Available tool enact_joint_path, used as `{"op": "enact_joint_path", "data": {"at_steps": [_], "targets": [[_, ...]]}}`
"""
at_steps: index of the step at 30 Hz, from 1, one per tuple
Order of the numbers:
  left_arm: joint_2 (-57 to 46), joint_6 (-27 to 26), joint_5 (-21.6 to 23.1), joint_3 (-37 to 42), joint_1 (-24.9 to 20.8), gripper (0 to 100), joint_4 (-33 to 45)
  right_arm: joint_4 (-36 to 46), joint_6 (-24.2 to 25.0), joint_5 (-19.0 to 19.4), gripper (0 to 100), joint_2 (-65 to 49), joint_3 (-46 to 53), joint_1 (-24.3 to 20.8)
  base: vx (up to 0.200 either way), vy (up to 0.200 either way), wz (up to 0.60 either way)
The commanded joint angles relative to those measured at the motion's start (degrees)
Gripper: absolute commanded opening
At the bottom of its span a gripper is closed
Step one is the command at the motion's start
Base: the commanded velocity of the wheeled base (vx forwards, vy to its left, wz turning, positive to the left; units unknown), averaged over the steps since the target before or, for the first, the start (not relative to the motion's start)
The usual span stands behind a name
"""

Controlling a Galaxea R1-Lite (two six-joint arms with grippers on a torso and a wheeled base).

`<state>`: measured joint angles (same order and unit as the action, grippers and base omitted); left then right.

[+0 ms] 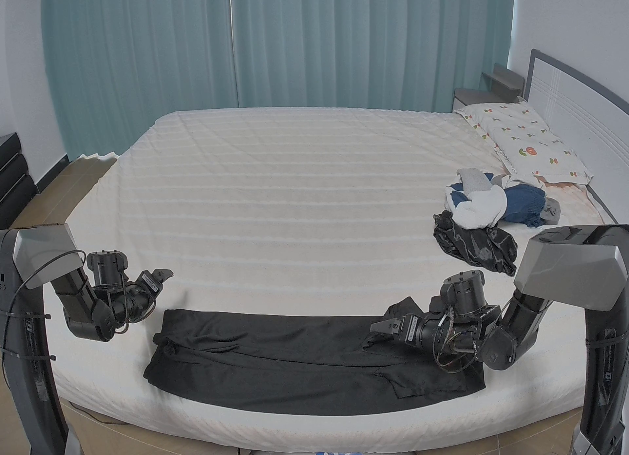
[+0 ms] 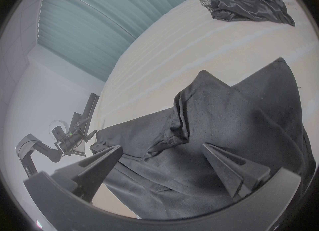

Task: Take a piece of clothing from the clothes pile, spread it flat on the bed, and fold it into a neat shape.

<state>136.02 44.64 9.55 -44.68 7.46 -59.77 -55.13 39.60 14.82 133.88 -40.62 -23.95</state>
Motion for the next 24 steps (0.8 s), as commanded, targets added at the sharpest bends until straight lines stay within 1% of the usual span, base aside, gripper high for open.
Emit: {"op": "enact_joint_path", "data": {"at_steps": [1,7,12,15,17,21,24], "targets": [[0.12,0.01,-0.05,0.03,0.01,100,-0.08,0.55,-0.13,0.12,100,0.6,-2.1,-0.3,0.0,0.0,0.0],[0.12,0.01,-0.05,0.03,0.01,100,0.0,3.09,-0.13,0.12,100,0.6,-5.44,-2.41,0.0,0.0,0.0],[0.12,0.01,-0.05,0.03,0.01,100,0.09,10.57,-0.4,-0.15,100,2.79,-11.59,-5.05,0.0,0.0,0.0],[0.12,0.01,-0.05,-0.06,0.01,100,0.09,12.76,-0.66,-0.85,100,2.97,-13.61,-5.05,0.0,0.0,0.0],[0.21,0.01,-0.05,-0.06,0.01,100,0.09,13.03,-0.48,-1.55,100,3.32,-15.02,-5.14,0.0,0.0,0.0],[0.21,0.01,-0.05,-0.06,0.01,100,0.09,11.88,0.31,-1.73,100,3.06,-17.39,-4.87,0.0,0.0,0.0],[0.21,0.01,-0.05,-0.06,0.01,100,0.09,9.42,1.01,-2.34,100,3.58,-18.62,-4.7,0.0,0.0,0.0]]}}
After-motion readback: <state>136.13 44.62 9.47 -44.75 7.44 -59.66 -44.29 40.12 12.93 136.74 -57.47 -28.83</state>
